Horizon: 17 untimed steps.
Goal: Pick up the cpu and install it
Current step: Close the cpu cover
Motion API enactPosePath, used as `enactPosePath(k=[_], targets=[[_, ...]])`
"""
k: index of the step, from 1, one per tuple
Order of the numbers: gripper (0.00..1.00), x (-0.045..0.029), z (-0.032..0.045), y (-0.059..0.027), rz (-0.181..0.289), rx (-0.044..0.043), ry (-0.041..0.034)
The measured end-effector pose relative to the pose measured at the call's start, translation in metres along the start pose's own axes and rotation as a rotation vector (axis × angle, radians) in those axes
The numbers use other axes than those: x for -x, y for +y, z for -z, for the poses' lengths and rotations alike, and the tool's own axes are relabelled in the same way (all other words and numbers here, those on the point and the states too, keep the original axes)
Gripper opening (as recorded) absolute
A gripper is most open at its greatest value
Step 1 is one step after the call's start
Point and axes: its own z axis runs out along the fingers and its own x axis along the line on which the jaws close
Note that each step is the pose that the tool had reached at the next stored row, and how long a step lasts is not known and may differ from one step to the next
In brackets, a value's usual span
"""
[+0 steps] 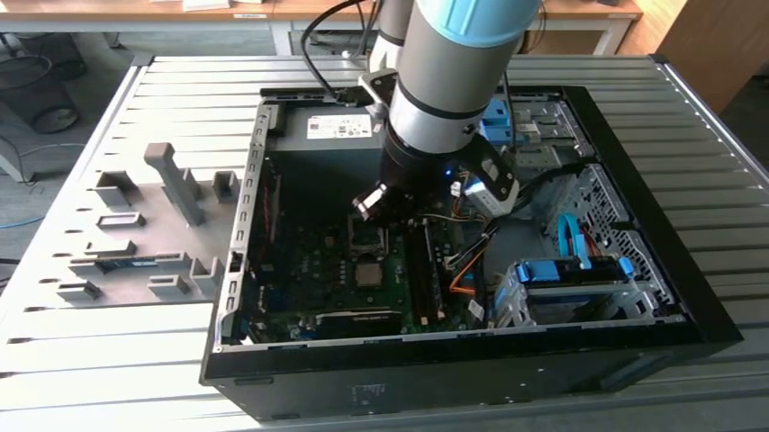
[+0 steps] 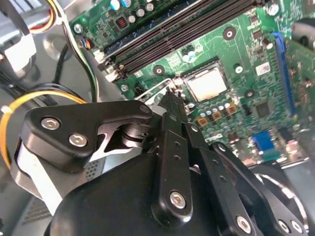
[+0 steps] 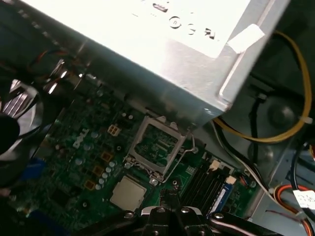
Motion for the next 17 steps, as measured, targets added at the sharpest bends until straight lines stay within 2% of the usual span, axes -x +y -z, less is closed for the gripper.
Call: enactPosePath(k=[14, 17], targets=[[0.10, 0.0000, -0.0003, -0.0001, 0.255, -0.0157, 0.0351], [0.10, 0.0000, -0.0003, -0.0001, 0.303, -0.0169, 0.0403]])
